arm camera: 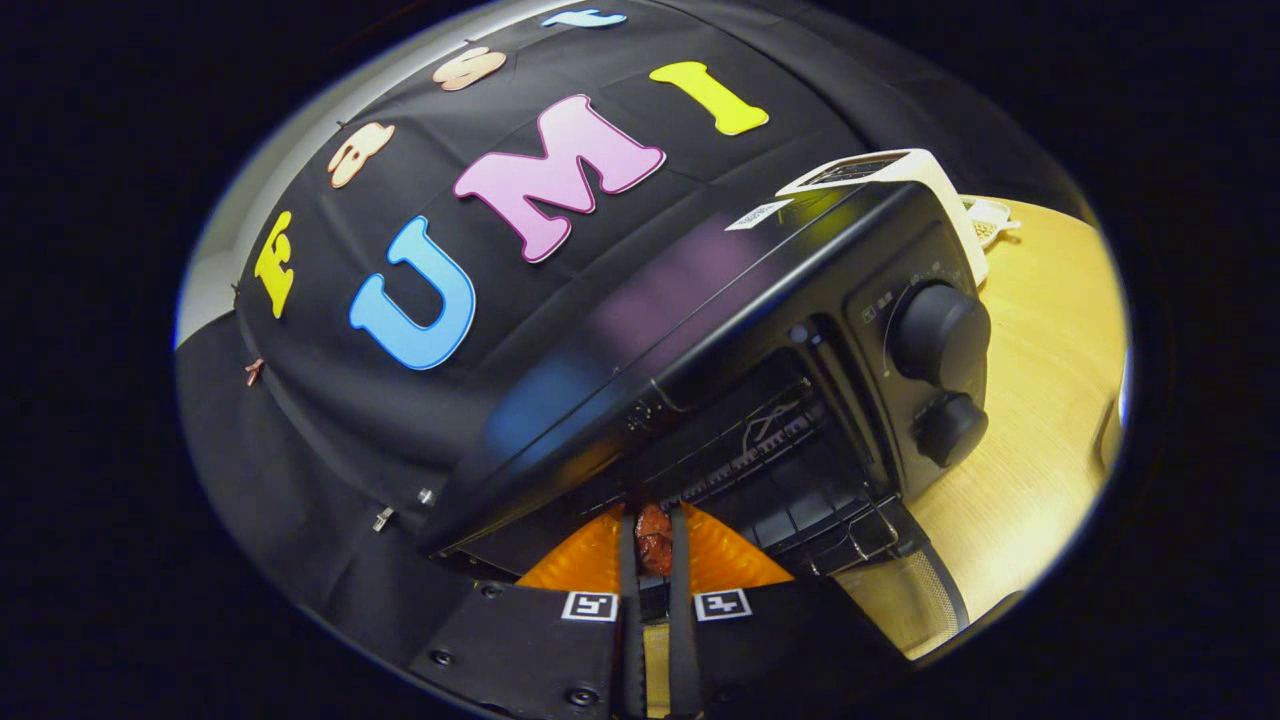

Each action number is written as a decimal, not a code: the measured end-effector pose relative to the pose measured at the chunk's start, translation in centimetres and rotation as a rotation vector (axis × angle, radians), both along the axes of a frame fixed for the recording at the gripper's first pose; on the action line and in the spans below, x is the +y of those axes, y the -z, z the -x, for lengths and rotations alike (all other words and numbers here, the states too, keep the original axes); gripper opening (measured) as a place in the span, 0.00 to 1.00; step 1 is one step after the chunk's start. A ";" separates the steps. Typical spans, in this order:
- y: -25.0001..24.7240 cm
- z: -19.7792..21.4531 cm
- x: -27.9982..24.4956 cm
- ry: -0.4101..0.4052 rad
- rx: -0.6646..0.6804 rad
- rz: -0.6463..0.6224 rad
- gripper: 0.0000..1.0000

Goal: Open the toaster oven, put the food inside, and close the toaster oven door.

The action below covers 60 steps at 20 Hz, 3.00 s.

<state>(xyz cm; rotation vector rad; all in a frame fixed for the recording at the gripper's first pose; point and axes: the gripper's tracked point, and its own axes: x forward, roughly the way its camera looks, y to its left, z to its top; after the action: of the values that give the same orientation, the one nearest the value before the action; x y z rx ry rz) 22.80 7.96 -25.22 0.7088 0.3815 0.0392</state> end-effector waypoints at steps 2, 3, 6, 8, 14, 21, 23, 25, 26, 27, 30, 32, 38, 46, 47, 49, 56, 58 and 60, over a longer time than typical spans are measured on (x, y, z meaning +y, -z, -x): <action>-0.1 0.1 0.3 -0.010 -0.006 0.042 0.15; -0.2 0.2 0.3 -0.018 -0.006 0.077 0.19; -0.2 0.5 -0.1 -0.052 -0.015 0.184 0.30; -0.2 0.7 -0.4 -0.076 -0.014 0.225 0.67; -0.6 4.2 0.2 -0.199 -0.005 0.408 0.98; -1.0 10.8 1.2 -0.387 0.091 0.567 0.98; -1.4 12.1 1.2 -0.405 0.100 0.583 0.98; -0.8 13.6 1.5 -0.431 0.139 0.585 0.98; -0.5 14.3 1.7 -0.453 0.156 0.587 0.98; -0.3 15.1 2.1 -0.473 0.168 0.595 0.99; 0.5 16.9 2.6 -0.503 0.195 0.610 0.98; 1.4 18.2 3.1 -0.519 0.238 0.596 0.98; 6.3 21.1 2.7 -0.499 0.414 0.599 0.99; 10.2 19.4 2.2 -0.420 0.449 0.692 0.99; 10.6 19.0 2.1 -0.403 0.453 0.715 0.99; 11.5 18.9 2.3 -0.389 0.473 0.701 1.00; 11.3 17.0 2.2 -0.344 0.476 0.686 1.00; 10.0 17.0 2.3 -0.363 0.416 0.736 1.00; 8.9 17.1 2.3 -0.381 0.378 0.743 1.00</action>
<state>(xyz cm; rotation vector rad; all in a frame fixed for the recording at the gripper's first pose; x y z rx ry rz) 5.67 10.24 -34.09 -0.1056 0.8342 0.1172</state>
